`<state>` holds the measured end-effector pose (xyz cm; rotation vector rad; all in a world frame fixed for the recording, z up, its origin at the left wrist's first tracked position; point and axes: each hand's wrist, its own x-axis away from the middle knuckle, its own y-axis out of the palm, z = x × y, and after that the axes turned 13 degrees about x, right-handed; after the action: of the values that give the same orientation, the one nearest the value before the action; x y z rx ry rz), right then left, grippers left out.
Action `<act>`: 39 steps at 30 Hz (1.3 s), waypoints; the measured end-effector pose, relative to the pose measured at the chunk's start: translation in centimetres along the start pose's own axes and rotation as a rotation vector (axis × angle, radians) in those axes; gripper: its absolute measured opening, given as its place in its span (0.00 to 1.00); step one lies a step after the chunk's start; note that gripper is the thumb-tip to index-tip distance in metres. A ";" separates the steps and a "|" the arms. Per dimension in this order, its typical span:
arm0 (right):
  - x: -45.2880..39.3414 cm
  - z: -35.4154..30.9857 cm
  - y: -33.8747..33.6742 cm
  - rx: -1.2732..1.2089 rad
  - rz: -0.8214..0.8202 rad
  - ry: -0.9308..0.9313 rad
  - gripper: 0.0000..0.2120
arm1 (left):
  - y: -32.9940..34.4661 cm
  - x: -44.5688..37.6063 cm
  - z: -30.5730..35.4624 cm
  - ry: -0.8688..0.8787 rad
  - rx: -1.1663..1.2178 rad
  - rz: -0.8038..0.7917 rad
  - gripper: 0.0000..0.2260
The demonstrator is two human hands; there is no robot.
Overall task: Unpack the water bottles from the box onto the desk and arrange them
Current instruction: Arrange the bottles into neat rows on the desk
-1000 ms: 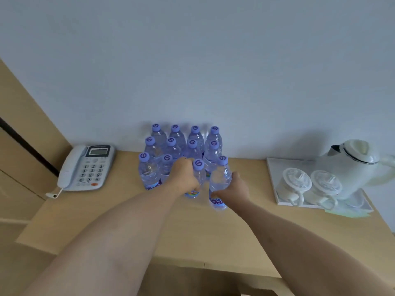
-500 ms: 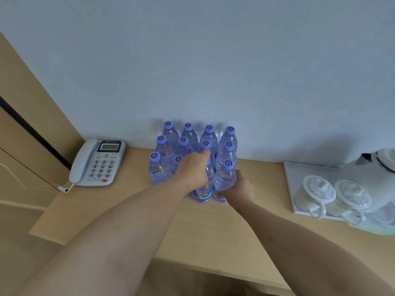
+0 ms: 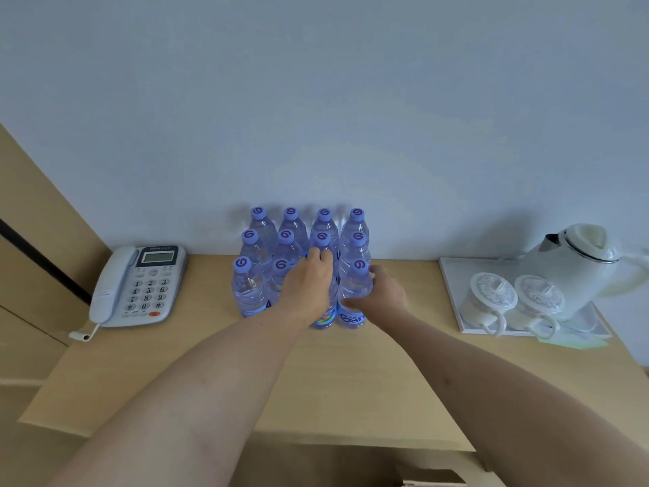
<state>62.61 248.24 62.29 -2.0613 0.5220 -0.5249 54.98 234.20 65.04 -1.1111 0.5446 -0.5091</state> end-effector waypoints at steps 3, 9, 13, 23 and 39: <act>0.6 -0.9 -1.9 0.013 0.110 -0.048 0.33 | -0.4 0.5 0.2 0.022 0.006 -0.036 0.27; 0.7 -3.0 -4.4 0.139 0.103 -0.089 0.20 | -3.3 0.8 0.6 0.082 0.065 -0.047 0.22; 0.5 -4.0 -5.2 0.264 0.067 -0.177 0.14 | -4.7 1.1 -0.1 0.063 0.027 -0.054 0.25; 0.4 -4.6 -5.2 0.322 0.110 -0.155 0.12 | -5.7 1.4 -2.0 0.042 0.047 -0.018 0.28; 1.3 -7.4 -5.1 0.426 0.207 -0.144 0.16 | -6.9 0.6 -3.8 0.092 0.110 -0.023 0.28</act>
<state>60.42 245.09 70.51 -1.6035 0.4836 -0.3274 52.26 228.71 70.00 -0.9930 0.5782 -0.6055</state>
